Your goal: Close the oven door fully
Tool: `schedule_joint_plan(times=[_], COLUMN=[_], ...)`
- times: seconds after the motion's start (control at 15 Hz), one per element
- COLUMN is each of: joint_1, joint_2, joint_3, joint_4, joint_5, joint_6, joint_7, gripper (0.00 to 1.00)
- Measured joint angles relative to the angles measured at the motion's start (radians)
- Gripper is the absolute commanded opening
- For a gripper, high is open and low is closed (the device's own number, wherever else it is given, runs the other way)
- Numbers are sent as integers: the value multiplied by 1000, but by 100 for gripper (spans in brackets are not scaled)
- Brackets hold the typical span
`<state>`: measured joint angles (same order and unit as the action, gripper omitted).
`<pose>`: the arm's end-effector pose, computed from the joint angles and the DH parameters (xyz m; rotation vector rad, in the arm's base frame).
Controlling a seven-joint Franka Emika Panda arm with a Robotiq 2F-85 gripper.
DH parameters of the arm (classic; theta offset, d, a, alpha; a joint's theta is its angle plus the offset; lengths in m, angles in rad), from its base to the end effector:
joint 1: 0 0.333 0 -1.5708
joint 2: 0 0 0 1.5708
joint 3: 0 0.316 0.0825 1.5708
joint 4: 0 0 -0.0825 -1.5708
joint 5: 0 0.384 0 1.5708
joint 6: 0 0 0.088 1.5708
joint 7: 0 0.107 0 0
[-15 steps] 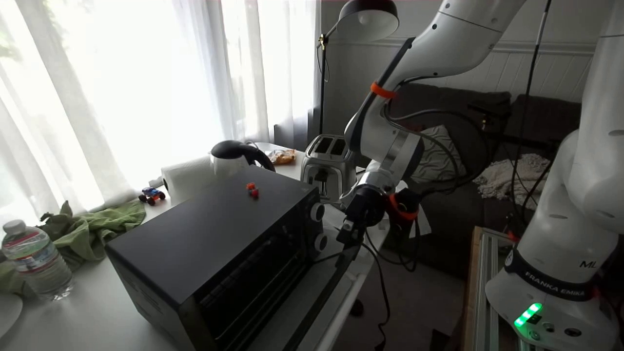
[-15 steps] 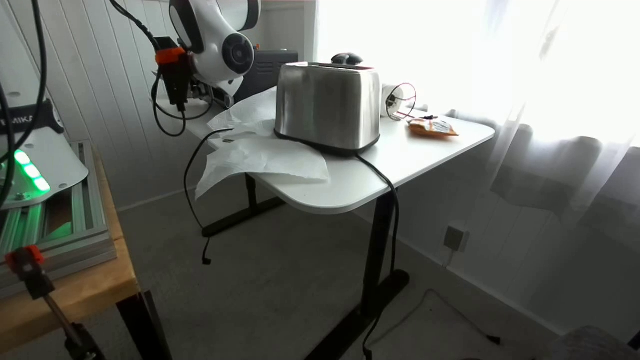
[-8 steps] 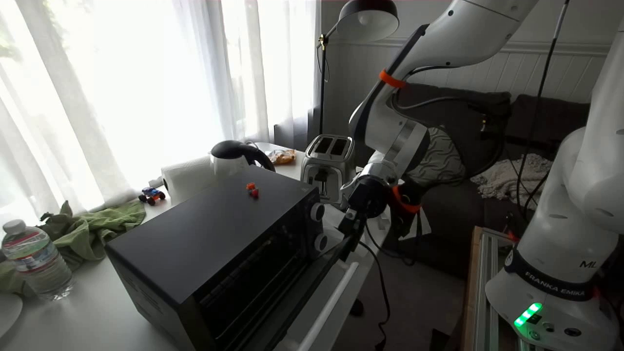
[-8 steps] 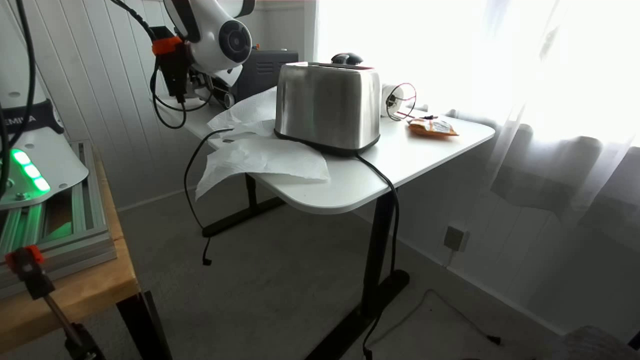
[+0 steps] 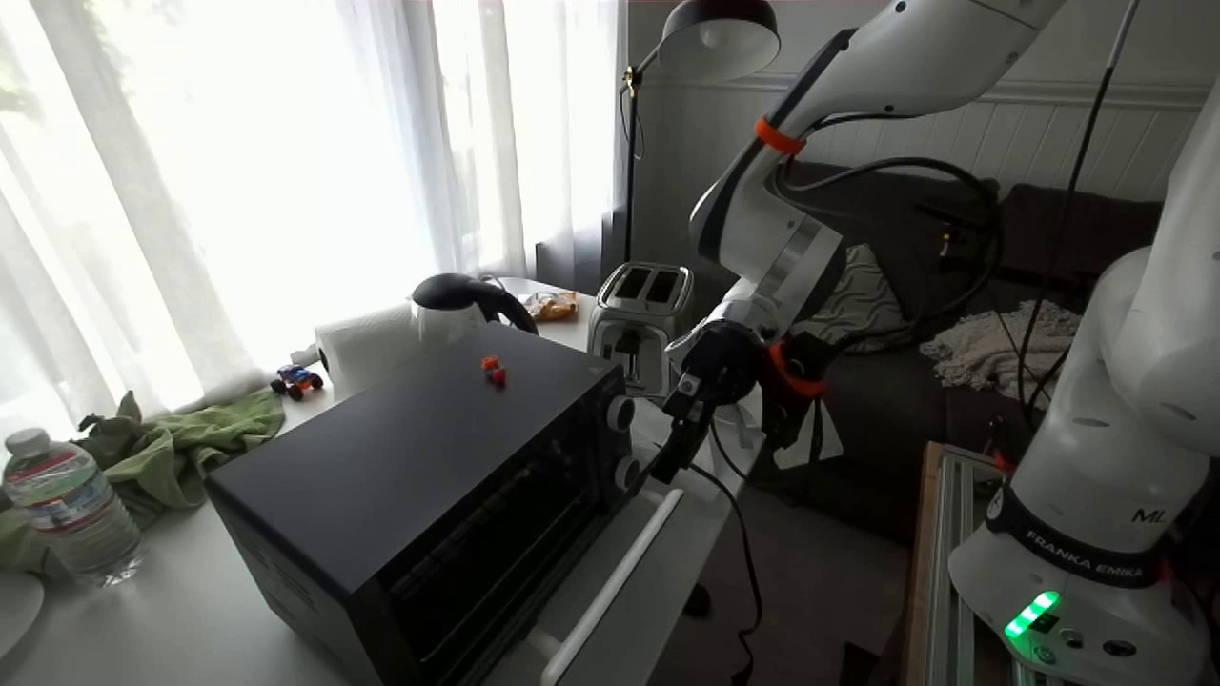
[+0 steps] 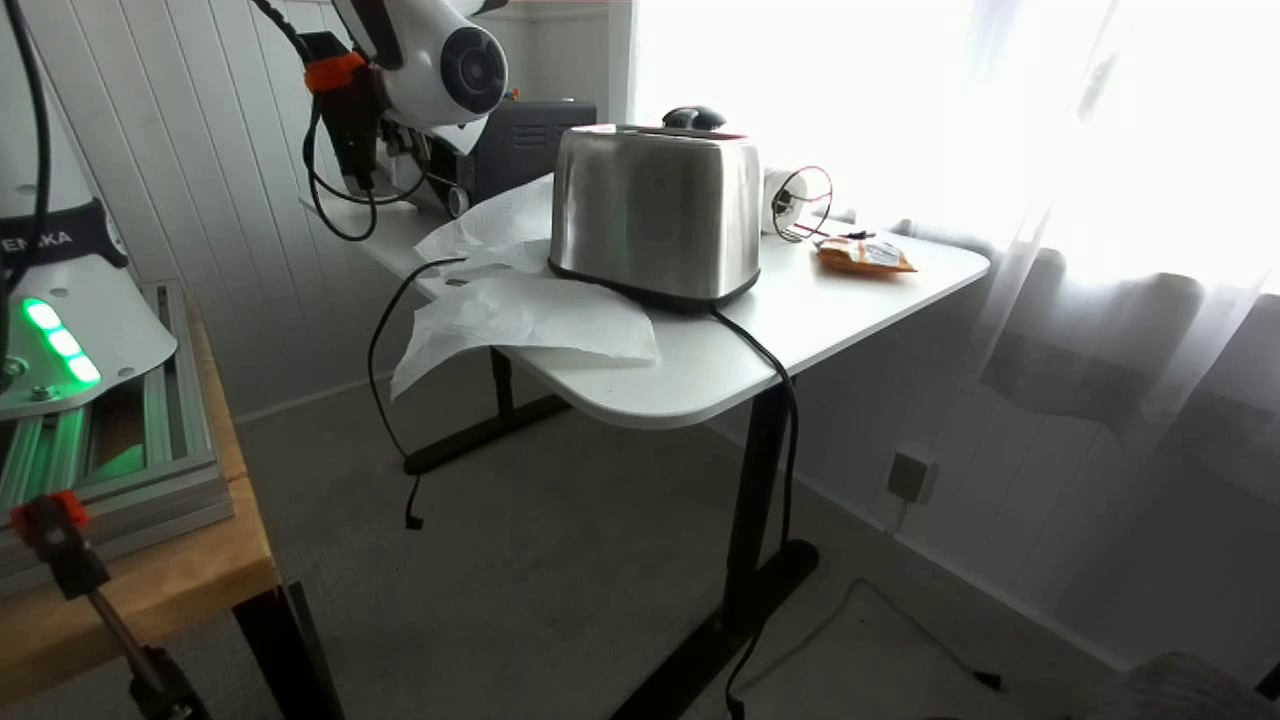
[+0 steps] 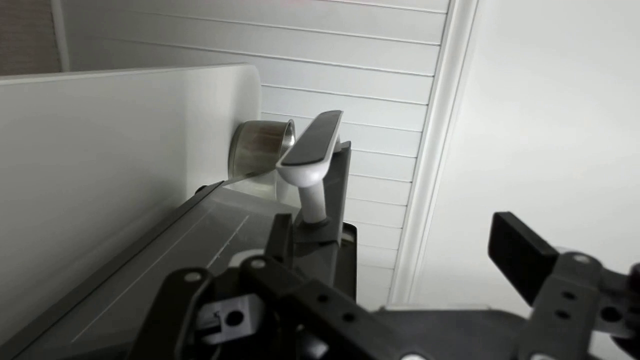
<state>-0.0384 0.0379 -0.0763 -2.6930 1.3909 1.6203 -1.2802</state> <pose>0.3530 0.0606 0.2335 -1.6865 -0.1239 -0.0635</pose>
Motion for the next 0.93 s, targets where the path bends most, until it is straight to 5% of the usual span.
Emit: schedule_joint_plan(times=[0.6,0.93], joint_1=[-34,-28], joint_2=[-64,-121], joint_3=[-21,8], joint_4=[1,-12], joint_5=[2,2], joint_6=[10,150], joint_7=[-1,42], gripper=[100,100])
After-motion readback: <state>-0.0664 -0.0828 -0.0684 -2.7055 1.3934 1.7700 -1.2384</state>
